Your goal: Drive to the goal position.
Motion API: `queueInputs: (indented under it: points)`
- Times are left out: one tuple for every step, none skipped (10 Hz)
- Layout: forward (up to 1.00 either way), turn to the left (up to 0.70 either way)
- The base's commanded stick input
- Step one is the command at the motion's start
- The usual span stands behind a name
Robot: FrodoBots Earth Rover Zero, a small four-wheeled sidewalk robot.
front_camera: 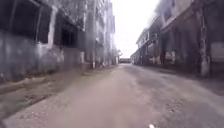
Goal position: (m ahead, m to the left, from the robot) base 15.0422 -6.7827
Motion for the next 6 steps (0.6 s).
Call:
queueInputs:
  points:
    - [0.50,0.00]
    - [0.50,-0.14]
    - [0.50,-0.02]
    - [0.50,0.00]
    - [0.50,0.00]
    - [0.50,0.00]
